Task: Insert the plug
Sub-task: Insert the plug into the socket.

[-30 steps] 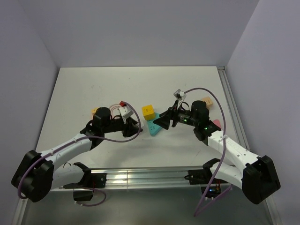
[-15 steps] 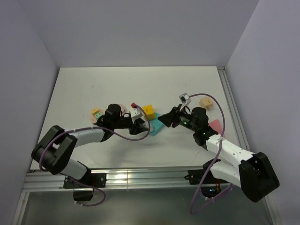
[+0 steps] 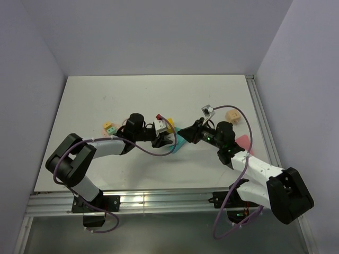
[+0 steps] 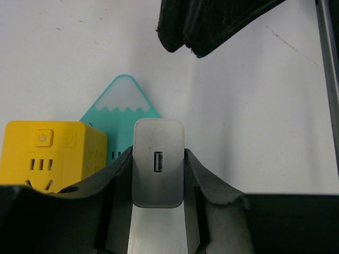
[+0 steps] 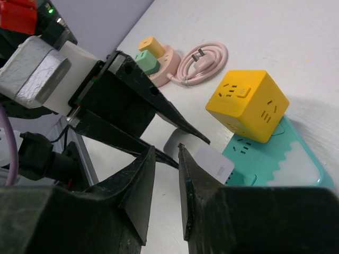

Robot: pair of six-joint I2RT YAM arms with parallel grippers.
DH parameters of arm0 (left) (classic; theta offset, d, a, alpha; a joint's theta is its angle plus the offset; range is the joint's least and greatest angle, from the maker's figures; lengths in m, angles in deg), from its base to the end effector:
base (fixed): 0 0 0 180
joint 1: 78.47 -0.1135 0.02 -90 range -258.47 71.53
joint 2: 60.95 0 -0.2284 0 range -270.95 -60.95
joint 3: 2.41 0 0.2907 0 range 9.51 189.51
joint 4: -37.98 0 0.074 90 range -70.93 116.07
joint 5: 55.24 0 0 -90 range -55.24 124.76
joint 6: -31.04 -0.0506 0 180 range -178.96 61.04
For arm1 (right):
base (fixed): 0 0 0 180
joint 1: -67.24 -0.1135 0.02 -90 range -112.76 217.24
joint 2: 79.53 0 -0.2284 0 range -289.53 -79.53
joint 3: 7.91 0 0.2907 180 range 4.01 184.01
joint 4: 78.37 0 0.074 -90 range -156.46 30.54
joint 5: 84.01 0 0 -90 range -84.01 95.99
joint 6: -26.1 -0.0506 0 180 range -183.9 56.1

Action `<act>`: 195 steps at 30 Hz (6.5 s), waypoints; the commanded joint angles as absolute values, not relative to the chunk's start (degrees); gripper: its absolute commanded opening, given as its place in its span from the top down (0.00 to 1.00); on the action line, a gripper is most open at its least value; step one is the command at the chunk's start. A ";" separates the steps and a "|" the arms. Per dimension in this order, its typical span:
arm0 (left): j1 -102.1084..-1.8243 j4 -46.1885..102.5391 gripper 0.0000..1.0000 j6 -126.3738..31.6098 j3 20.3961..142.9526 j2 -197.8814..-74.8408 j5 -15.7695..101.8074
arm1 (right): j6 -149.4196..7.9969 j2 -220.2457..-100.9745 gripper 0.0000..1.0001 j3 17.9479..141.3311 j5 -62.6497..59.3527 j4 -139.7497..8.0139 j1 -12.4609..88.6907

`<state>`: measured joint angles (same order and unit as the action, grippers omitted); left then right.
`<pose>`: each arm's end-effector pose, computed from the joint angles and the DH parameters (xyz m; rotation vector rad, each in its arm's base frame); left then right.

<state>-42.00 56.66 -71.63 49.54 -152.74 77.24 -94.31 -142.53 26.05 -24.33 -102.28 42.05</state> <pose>0.2645 -0.2380 0.1154 1.2488 1.5158 -0.9899 0.2494 0.1456 0.1654 -0.3500 1.7511 1.1545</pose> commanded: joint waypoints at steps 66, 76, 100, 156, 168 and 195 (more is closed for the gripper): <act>-41.20 59.11 1.00 -70.22 51.78 -155.26 77.47 | -91.32 -152.48 0.87 32.13 -28.12 -100.31 38.15; -40.67 61.31 1.00 -69.24 50.90 -155.00 75.28 | -92.90 -145.36 0.94 36.43 -4.39 -86.88 40.17; -40.06 60.17 1.00 -69.68 50.82 -156.40 72.55 | -94.92 -170.49 0.66 47.16 -7.10 -83.16 42.90; -30.92 55.78 1.00 -63.71 53.54 -157.55 54.27 | -95.53 -181.58 0.41 60.18 -4.72 -69.71 45.71; -30.21 55.08 1.00 -60.90 51.78 -156.05 51.99 | -100.90 -173.93 0.46 47.96 -8.16 -75.42 45.71; -23.71 54.99 1.00 -50.35 47.21 -153.68 36.78 | -105.81 -170.42 0.57 39.97 -5.70 -81.93 45.71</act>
<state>-23.81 59.24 -51.63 48.95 -153.88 40.84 -103.21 -173.70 43.36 -4.20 -83.89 46.77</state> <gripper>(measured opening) 0.403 0.443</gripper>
